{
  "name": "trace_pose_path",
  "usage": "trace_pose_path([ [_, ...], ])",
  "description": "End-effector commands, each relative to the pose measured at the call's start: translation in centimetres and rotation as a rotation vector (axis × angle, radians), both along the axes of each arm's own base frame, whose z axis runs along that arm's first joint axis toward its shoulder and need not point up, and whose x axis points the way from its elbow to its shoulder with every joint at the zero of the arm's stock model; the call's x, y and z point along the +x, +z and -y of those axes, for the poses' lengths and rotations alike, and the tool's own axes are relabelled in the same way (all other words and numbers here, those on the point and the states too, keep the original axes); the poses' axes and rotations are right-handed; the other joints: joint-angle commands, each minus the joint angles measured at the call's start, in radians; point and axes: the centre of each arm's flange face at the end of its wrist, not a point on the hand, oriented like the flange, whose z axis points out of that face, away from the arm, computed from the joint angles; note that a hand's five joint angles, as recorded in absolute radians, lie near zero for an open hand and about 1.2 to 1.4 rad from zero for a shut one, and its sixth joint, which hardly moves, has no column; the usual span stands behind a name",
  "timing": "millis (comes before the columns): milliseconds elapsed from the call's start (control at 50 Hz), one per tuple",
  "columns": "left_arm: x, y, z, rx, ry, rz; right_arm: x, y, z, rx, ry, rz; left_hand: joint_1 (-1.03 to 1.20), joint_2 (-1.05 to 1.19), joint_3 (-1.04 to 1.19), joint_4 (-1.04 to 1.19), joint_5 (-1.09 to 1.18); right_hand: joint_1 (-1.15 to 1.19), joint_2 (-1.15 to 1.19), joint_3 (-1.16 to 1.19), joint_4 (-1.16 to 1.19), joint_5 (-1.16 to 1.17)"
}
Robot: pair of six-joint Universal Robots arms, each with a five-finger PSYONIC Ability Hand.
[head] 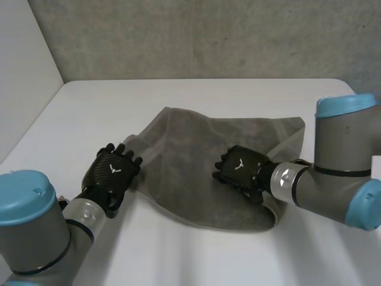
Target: Fold the towel.
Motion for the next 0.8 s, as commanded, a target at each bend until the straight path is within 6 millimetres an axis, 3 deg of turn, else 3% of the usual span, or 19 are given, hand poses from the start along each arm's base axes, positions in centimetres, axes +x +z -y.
trace_pose_path([
  [20,-0.7,-0.5,0.9,0.014,-0.105,-0.037,-0.3,-2.1,0.9,-0.039,-0.007,-0.094,-0.072,-0.066,-0.061,-0.077,-0.205,0.011,0.013,0.014,0.025,0.003],
  [180,-1.4,-0.8,1.3,0.012,-0.156,-0.052,-0.3,-3.2,1.5,-0.055,-0.009,-0.131,-0.057,-0.051,-0.046,-0.062,-0.19,0.081,0.083,0.085,0.096,0.074],
  [340,-1.3,-1.4,1.4,0.029,-0.15,-0.047,-0.3,-3.3,1.9,-0.075,-0.028,-0.12,-0.036,-0.031,-0.026,-0.042,-0.17,0.377,0.379,0.381,0.392,0.37],
  [500,-1.4,-1.4,1.5,0.028,-0.146,-0.052,-0.6,-3.5,2.6,-0.113,-0.065,-0.117,-0.036,-0.03,-0.026,-0.042,-0.17,0.395,0.397,0.399,0.41,0.388],
  [800,-1.5,-1.3,1.9,0.058,-0.123,-0.12,-1.2,-4.0,2.0,-0.08,-0.075,-0.125,0.014,0.019,0.024,0.008,-0.12,0.392,0.395,0.396,0.407,0.385],
])
